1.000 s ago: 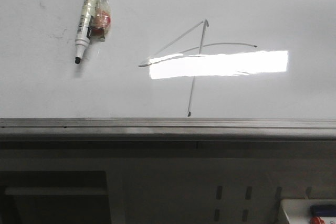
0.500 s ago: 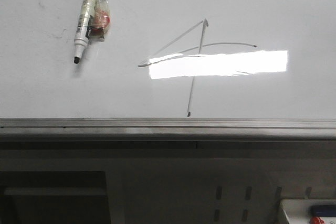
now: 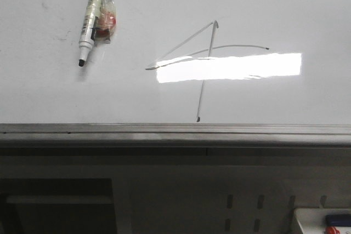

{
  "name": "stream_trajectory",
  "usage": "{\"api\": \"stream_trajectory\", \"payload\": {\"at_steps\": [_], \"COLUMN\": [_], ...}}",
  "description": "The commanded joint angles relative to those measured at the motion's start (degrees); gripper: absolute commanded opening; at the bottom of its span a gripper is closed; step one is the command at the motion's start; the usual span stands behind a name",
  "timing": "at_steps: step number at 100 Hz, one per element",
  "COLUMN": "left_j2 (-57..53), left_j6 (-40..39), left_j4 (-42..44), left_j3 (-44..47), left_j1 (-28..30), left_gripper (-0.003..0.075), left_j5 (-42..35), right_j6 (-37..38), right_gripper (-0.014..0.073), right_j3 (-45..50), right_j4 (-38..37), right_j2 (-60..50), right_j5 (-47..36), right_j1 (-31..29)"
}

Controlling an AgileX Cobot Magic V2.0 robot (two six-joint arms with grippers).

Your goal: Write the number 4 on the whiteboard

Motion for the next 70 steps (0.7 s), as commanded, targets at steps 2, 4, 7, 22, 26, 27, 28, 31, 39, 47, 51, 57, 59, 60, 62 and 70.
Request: {"api": "stream_trajectory", "payload": {"at_steps": [2, 4, 7, 22, 26, 27, 28, 31, 39, 47, 51, 57, 59, 60, 62, 70], "left_j2": [-0.43, -0.79, -1.58, -6.5, -8.2, -8.5, -9.08, -9.92, -12.59, -14.18, -14.69, -14.96, -15.01, -15.01, -15.09, -15.09], "left_j6": [0.41, 0.41, 0.87, 3.07, 3.07, 3.07, 3.07, 3.07, 3.07, 0.13, -7.35, -22.13, -28.17, -32.18, -37.89, -53.48], "left_j4": [3.22, 3.39, 3.66, 8.78, 10.51, 10.65, 10.75, 10.89, 10.89, 18.17, 29.38, 45.72, 51.48, 53.33, 58.52, 72.73], "left_j3": [0.31, 0.86, 1.6, 4.95, 5.49, 5.59, 5.6, 5.68, 5.82, 5.82, 5.82, 5.82, 5.82, 5.82, 5.82, 5.95], "left_j1": [1.0, 1.62, 2.67, 12.4, 15.61, 16.15, 16.69, 18.87, 24.97, 30.39, 32.89, 37.35, 38.83, 39.31, 41.19, 45.49], "left_gripper": [-0.002, -0.002, -0.002, -0.002, -0.002, -0.002, -0.002, -0.002, -0.002, -0.002, -0.002, -0.002, -0.002, -0.002, -0.002, -0.002], "left_j5": [-1.85, -2.59, -2.88, 4.36, 6.75, 7.42, 7.75, 9.07, 11.7, 15.47, 17.71, 21.99, 23.54, 24.11, 25.82, 32.17], "right_j6": [0.18, 0.18, 0.18, 0.18, 0.18, 0.18, 0.18, 0.18, 0.18, 0.18, 0.18, 0.18, 0.18, 0.18, 0.18, 0.18], "right_gripper": [-0.0066, -0.0066, -0.0066, -0.0066, -0.0066, -0.0066, -0.0066, -0.0066, -0.0066, -0.0066, -0.0066, -0.0066, -0.0066, -0.0066, -0.0066, -0.0066], "right_j3": [-1.32, -1.32, -1.32, -1.32, -1.32, -1.32, -1.32, -1.32, -1.32, -1.32, -1.32, -1.32, -1.32, -1.32, -1.32, -1.32], "right_j4": [-3.4, -3.4, -3.4, -3.4, -3.4, -3.4, -3.4, -3.4, -3.4, -3.4, -3.4, -3.4, -3.4, -3.4, -3.4, -3.4], "right_j2": [0.82, 0.82, 0.82, 0.82, 0.82, 0.82, 0.82, 0.82, 0.82, 0.82, 0.82, 0.82, 0.82, 0.82, 0.82, 0.82], "right_j5": [-2.02, -2.02, -2.02, -2.02, -2.02, -2.02, -2.02, -2.02, -2.02, -2.02, -2.02, -2.02, -2.02, -2.02, -2.02, -2.02], "right_j1": [0.0, 0.0, 0.0, 0.0, 0.0, 0.0, 0.0, 0.0, 0.0, 0.0, 0.0, 0.0, 0.0, 0.0, 0.0, 0.0]}}
